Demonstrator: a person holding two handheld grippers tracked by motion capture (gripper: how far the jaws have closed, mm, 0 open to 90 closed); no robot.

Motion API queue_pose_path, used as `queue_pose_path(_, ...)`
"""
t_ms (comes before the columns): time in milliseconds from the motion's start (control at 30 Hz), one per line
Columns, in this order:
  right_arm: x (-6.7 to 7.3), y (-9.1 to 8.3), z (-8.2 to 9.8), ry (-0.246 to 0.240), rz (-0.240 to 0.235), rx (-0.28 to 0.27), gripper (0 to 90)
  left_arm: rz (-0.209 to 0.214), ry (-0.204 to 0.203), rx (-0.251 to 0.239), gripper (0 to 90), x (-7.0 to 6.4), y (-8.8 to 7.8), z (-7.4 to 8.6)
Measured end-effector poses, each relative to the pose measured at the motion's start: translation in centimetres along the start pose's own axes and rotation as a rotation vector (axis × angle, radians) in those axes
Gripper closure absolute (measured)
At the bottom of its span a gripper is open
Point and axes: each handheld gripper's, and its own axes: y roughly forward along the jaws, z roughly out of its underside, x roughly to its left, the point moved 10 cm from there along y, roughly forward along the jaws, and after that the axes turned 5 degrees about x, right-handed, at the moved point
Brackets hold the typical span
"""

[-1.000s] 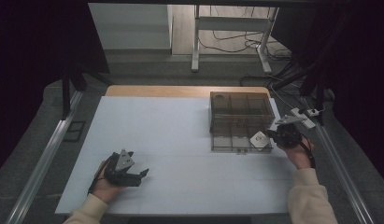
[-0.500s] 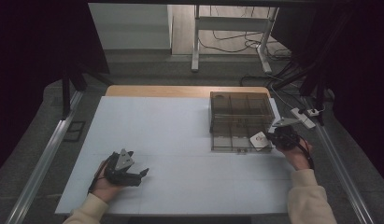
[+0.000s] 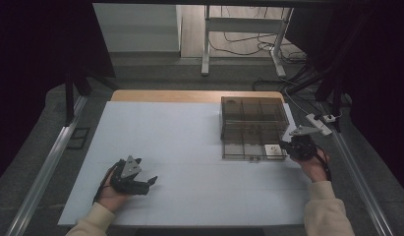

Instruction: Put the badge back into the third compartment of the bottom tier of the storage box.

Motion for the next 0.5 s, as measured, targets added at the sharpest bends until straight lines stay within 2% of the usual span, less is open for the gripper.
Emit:
queue_pose_path(267,1.3,-0.4,0.1,-0.008,-0.025,-0.041,89.4,0.01,0.003,-0.011,13.3,0.0,-0.1,-0.2)
queue_pose_path(500,3.3,-0.8,0.0,-0.039,-0.057,-0.074,89.4,-0.001,0.009,-0.007,13.3,-0.2,-0.2,-0.3)
